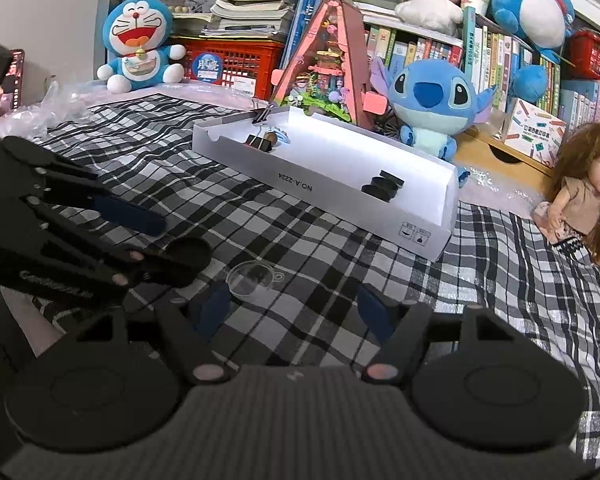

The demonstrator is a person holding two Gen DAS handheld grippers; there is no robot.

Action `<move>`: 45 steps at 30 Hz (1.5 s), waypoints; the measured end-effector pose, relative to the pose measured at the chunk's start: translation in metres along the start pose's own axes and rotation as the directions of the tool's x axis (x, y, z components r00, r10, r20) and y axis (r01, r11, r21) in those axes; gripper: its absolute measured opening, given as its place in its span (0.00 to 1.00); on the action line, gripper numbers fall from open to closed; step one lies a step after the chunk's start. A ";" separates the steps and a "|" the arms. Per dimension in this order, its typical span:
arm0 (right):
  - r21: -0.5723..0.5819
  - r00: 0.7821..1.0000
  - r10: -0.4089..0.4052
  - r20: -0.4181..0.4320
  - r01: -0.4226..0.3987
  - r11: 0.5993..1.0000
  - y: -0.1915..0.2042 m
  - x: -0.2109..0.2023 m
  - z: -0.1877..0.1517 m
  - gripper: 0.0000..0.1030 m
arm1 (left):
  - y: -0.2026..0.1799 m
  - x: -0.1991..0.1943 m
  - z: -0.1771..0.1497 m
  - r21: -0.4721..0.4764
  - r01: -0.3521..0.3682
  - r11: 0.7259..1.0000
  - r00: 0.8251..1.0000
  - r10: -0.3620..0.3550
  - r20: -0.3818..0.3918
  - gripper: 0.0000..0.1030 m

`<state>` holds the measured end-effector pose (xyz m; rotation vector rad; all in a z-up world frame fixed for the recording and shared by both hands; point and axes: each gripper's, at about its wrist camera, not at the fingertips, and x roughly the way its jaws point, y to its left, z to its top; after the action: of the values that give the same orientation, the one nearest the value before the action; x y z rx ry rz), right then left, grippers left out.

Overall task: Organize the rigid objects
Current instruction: 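Close the left tool on a black cap while the right tool closes on the clear plastic lid, then carry the cap in the left tool and the clear lid in the right tool over the tray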

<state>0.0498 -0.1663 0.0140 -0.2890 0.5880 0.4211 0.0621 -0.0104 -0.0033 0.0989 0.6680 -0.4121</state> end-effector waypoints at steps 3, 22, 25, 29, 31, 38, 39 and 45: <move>-0.013 1.000 0.014 -0.001 -0.014 1.000 0.003 0.002 0.001 0.79 | 0.001 0.002 0.004 -0.014 -0.002 1.000 1.000 0.002 -0.003 0.28; 0.031 1.000 0.029 -0.011 -0.029 0.999 0.007 0.014 0.020 0.38 | 0.044 0.001 0.046 -0.123 -0.098 0.988 0.995 0.099 0.006 0.28; 0.104 1.000 0.009 -0.017 -0.007 0.995 -0.007 0.020 0.035 0.38 | 0.053 0.005 0.068 -0.132 -0.121 0.984 0.992 0.126 0.025 0.28; 0.188 0.999 -0.020 -0.030 0.025 0.982 -0.030 0.029 0.059 0.38 | 0.064 0.014 0.099 -0.145 -0.150 0.978 0.987 0.157 0.039 0.28; 0.228 0.999 -0.027 -0.035 0.035 0.973 -0.043 0.035 0.073 0.38 | 0.072 0.022 0.114 -0.166 -0.155 0.974 0.986 0.163 0.032 0.28; 0.372 0.998 -0.016 -0.055 0.035 0.928 -0.086 0.063 0.114 0.38 | 0.102 0.060 0.155 -0.250 -0.159 0.955 0.987 0.162 -0.009 0.28; 0.391 0.998 -0.015 -0.062 0.039 0.920 -0.092 0.068 0.118 0.38 | 0.106 0.068 0.161 -0.255 -0.158 0.954 0.987 0.159 -0.018 0.28; 0.467 0.992 -0.042 -0.119 0.093 0.879 -0.119 0.106 0.137 0.38 | 0.128 0.113 0.183 -0.301 -0.211 0.930 0.977 0.197 -0.077 0.28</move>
<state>0.2490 -0.1870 0.0771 0.1395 0.7622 0.1838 0.2997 0.0284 0.0643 -0.1190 0.7513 -0.1010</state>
